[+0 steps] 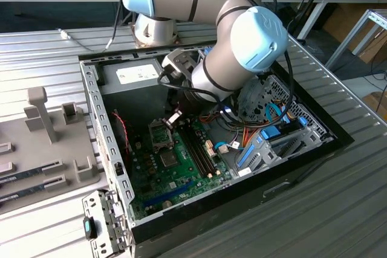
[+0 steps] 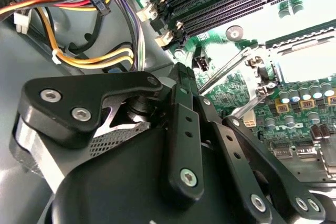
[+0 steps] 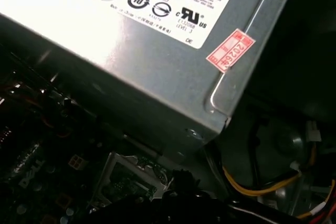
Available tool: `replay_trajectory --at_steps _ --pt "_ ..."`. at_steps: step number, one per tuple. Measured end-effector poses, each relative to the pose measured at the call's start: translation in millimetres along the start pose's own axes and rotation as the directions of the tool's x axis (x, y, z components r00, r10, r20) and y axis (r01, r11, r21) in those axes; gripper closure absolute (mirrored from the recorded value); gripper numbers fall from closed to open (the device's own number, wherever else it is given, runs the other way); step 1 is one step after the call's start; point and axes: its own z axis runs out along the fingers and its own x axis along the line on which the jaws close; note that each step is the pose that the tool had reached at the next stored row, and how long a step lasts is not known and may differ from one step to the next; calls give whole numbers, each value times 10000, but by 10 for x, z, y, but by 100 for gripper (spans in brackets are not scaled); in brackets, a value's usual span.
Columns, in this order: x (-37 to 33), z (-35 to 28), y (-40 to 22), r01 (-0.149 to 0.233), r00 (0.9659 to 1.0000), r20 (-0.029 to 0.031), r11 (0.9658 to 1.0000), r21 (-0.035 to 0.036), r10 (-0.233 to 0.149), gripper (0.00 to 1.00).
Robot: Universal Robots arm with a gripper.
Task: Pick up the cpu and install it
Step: 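Close the cpu cover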
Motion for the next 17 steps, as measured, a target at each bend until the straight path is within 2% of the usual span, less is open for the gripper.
replay_trajectory --at_steps 5,17 --pt "0 -60 23 76 10000 12 10000 -61 -75 89" --pt "1 -107 39 220 9998 27 9996 -166 -220 89"
